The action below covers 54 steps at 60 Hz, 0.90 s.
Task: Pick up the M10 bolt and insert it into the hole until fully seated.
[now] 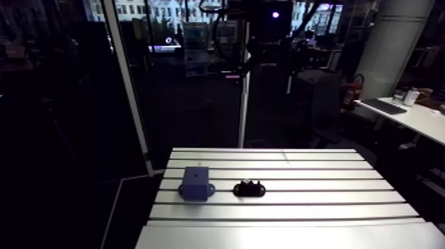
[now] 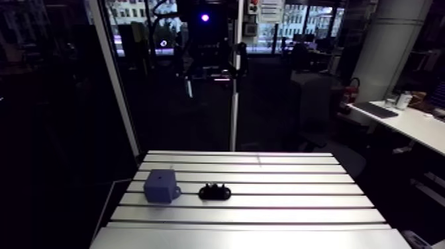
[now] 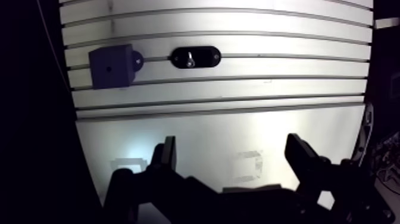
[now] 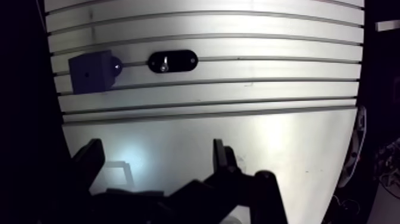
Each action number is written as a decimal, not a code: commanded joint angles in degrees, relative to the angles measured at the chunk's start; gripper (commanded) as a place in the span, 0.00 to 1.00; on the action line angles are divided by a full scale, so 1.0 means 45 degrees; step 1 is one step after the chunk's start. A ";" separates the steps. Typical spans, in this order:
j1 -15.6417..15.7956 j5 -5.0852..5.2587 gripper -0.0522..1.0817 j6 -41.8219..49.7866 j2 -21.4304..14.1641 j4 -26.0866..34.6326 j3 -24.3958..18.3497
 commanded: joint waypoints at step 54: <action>0.0468 0.0238 0.05 -0.0156 0.1352 0.0078 -0.1205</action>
